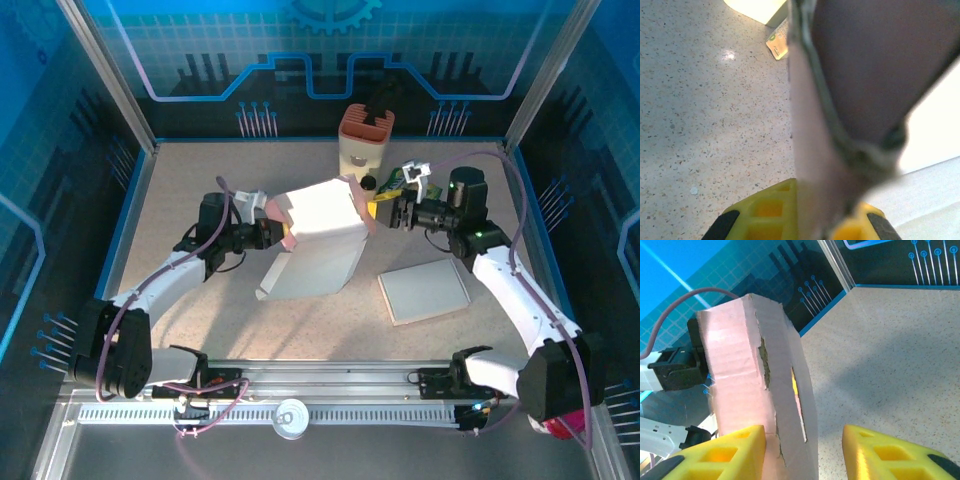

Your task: Fold the paper box

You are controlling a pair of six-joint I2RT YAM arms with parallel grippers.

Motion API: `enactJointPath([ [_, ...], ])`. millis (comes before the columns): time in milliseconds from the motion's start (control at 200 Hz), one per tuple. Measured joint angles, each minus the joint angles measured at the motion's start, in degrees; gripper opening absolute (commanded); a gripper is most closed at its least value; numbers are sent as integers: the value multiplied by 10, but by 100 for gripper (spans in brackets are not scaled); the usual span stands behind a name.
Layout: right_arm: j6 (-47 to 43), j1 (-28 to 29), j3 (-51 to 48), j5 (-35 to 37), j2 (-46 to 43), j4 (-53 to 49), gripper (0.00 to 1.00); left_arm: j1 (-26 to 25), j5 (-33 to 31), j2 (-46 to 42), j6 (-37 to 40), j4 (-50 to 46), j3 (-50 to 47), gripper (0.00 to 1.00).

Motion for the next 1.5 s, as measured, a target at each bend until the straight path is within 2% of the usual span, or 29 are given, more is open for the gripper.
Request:
enactJointPath([
  [230,-15,18,2,18,6,-9,42,0,0,1,0,0,0,0],
  [400,-36,42,12,61,7,-34,42,0,0,1,0,-1,0,0],
  [920,-119,128,68,272,0,-129,45,-1,-8,1,1,-24,4,0],
  [1361,-162,179,108,401,35,-178,45,-31,-66,-14,20,-74,28,0],
  [1501,-175,195,124,440,45,-193,38,-44,-92,-22,29,-96,37,0],
])
